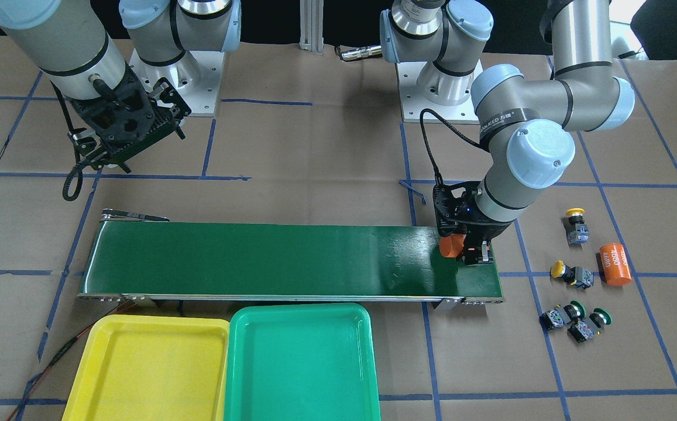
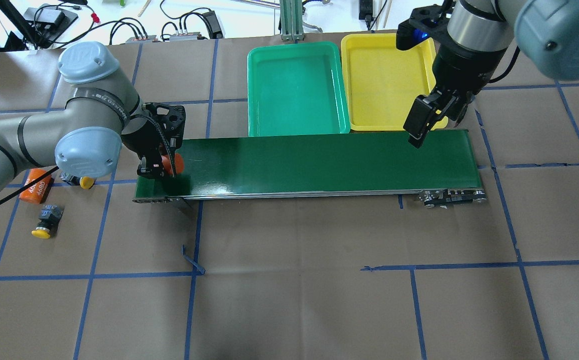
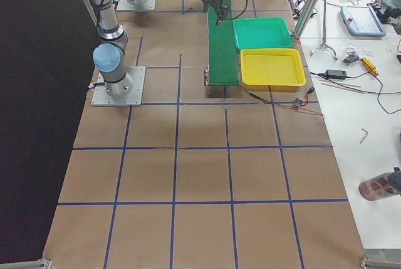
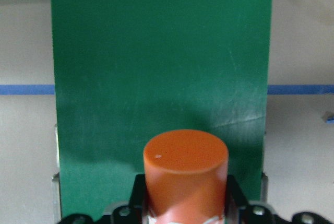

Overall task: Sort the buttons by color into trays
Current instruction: 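Place the orange cell on the belt with left gripper while right lowers, then reach the left gripper to the pile and grasp a yellow-capped button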

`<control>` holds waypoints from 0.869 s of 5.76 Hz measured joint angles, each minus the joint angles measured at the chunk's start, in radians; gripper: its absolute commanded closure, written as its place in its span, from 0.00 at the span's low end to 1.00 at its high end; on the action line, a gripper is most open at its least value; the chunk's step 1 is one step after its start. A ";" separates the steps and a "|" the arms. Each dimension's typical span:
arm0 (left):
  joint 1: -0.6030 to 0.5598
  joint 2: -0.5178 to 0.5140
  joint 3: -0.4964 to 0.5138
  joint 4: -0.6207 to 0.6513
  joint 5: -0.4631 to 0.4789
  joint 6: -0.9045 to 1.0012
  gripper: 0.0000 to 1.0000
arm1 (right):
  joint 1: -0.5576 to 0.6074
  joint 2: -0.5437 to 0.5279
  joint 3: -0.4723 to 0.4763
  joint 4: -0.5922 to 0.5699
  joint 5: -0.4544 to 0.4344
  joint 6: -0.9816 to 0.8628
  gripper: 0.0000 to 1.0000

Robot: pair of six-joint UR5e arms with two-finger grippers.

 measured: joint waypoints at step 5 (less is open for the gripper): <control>0.129 0.040 0.003 -0.001 -0.007 -0.161 0.02 | 0.073 -0.028 0.072 -0.158 0.032 -0.608 0.00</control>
